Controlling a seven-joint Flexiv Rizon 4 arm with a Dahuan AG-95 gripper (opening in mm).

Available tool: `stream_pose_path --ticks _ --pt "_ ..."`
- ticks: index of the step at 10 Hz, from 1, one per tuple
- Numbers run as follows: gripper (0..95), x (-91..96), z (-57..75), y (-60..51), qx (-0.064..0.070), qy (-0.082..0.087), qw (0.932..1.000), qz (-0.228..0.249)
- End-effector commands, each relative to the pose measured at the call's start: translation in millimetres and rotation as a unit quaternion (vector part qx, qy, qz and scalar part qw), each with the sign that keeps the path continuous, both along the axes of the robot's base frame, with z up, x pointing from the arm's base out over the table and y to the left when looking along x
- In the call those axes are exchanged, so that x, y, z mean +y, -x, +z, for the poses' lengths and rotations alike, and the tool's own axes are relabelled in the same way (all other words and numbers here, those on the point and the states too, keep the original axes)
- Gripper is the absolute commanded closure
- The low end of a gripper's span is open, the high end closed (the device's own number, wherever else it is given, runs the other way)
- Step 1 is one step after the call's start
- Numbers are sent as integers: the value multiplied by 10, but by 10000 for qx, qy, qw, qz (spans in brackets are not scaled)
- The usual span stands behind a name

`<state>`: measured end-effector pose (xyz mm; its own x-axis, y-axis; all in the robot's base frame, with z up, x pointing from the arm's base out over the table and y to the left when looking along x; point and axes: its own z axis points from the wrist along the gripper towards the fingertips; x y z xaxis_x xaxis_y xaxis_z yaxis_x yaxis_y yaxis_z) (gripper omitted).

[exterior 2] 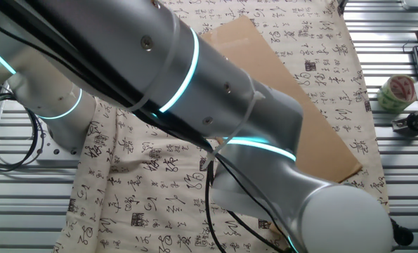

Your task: Grab the block and place it at the designated location

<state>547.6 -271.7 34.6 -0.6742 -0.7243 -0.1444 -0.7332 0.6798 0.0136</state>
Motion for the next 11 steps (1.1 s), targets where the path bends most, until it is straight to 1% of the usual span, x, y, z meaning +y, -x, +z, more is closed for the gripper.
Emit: stream_pose_path --ticks 1,3,8,11 --pt "190 -1 1 1 38 44 10000 7" --pt "190 -1 -2 1 49 43 10000 -3" --pt "190 1 -33 4 -13 2 10000 -22" --pt "190 0 -42 5 -22 -6 10000 -24"
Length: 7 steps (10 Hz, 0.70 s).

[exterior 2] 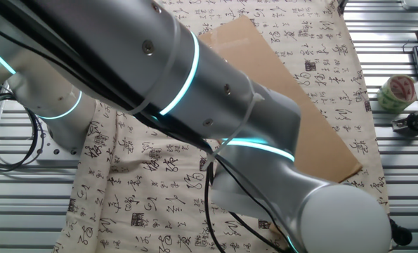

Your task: Grab the block and place it at the designated location

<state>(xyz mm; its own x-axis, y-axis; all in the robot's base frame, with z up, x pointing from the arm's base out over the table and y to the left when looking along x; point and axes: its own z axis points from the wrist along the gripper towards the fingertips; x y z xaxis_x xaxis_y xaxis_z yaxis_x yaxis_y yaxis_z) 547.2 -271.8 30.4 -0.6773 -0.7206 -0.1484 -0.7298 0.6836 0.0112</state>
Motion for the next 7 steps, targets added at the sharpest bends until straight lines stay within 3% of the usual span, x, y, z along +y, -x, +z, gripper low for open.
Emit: stream_pose_path --ticks 1,7 --pt "190 1 -2 0 0 1 10000 -2" --pt "190 8 -44 -2 -44 -6 10000 -7"
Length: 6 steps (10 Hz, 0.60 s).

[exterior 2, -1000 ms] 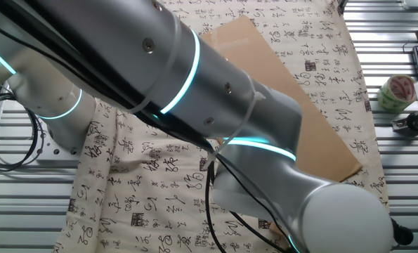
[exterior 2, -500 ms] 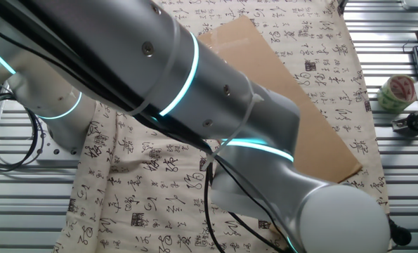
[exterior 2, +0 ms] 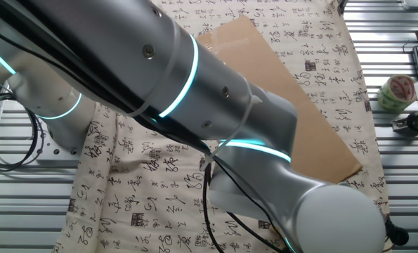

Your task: Grab the block and place it at the designated location

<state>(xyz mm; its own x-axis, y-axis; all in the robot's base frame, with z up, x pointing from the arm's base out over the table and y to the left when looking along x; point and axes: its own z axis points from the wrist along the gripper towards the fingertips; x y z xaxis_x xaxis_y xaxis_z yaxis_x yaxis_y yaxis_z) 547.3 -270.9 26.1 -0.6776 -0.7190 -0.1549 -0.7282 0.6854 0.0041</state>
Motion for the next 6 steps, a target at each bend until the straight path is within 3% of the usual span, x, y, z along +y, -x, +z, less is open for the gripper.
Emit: stream_pose_path --ticks 1,5,6 --pt "190 0 -4 -1 1 -3 10000 3" --pt "190 -1 -4 -1 -3 -18 10000 12" --pt "380 -1 -4 -1 -13 -32 10000 16"
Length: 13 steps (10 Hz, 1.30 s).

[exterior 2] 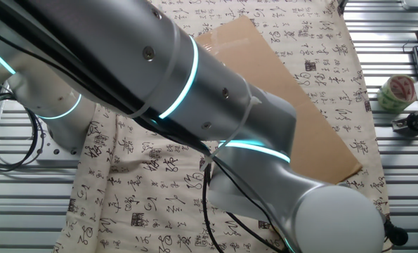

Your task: Grab the block and place it at the designated location

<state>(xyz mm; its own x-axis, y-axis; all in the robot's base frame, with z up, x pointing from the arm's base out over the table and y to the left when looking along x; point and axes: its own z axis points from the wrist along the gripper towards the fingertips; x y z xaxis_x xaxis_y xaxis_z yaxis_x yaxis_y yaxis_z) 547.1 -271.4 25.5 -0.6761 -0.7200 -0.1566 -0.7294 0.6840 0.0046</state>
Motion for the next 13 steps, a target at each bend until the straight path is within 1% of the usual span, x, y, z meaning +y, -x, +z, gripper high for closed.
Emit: stream_pose_path --ticks 1,3,4,5,8,9,10,11,12,13 --pt "380 4 1 -2 -12 -30 10000 8" --pt "380 3 2 -2 -15 -30 10000 2" --pt "380 0 3 -1 -11 -71 10000 5" --pt "380 -1 4 -1 -21 -75 10000 2" --pt "380 -2 4 -1 -21 -51 10000 -17" --pt "570 -3 5 0 -17 -62 10000 -37" --pt "570 -4 5 0 -2 -74 10000 -65" --pt "760 -4 5 0 -1 -65 9999 -96" --pt "760 -4 5 0 3 -71 9999 -124" --pt "950 -4 5 1 23 -68 9999 -149"
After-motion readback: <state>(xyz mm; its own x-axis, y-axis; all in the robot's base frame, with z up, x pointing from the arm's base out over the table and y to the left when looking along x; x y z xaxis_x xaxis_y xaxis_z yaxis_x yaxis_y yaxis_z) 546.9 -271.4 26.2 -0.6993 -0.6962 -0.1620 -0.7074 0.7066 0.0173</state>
